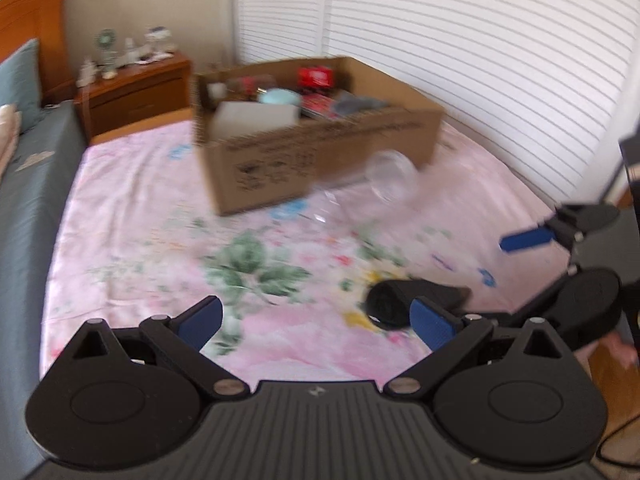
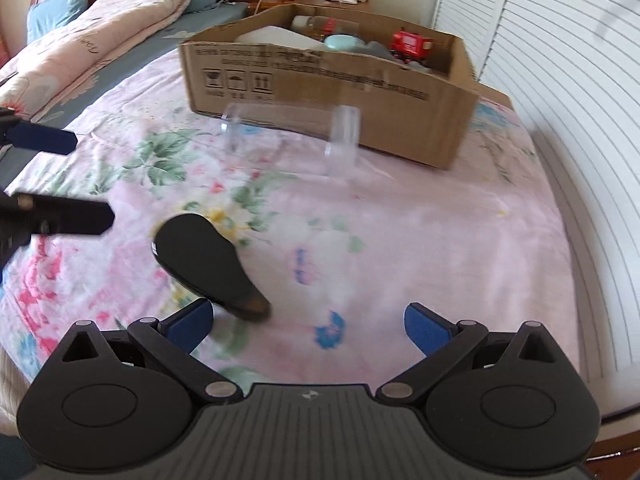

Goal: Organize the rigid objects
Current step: 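Grasp the black oval object with the left tool while the right tool moves toward the clear jar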

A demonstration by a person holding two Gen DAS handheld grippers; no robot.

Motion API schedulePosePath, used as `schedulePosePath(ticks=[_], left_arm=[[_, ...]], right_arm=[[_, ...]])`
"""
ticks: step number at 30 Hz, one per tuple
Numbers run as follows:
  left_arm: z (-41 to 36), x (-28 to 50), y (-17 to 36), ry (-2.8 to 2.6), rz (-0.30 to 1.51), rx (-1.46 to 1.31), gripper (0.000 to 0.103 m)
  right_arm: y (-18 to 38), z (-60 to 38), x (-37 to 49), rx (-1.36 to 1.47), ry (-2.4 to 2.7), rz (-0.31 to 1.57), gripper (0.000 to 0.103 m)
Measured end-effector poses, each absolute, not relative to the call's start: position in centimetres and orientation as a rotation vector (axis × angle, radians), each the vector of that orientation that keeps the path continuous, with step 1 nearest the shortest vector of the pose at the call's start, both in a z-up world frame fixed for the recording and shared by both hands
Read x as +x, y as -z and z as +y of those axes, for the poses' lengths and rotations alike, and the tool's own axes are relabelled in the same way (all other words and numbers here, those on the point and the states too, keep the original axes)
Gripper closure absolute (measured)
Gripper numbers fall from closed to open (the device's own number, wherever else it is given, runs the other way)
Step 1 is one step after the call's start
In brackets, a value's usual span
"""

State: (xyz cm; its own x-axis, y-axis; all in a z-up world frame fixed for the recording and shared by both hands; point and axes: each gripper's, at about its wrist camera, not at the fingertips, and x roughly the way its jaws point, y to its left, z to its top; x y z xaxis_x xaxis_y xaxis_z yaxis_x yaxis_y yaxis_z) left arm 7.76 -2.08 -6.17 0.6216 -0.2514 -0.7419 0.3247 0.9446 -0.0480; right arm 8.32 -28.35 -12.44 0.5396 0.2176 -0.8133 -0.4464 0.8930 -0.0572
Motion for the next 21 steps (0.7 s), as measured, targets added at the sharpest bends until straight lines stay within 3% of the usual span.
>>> schedulePosePath(ticks=[11, 21], left_arm=[[-6.6, 9.6, 9.3, 0.425, 0.975, 0.038, 0.004], [-9.9, 10.4, 9.6, 0.353, 0.959, 0.066, 0.004]], right_arm=[[12.8, -32.0, 6.3, -0.275, -0.429, 0.860, 0.000], [13.2, -33.7, 5.6, -0.234, -0.455, 0.837, 0.000]])
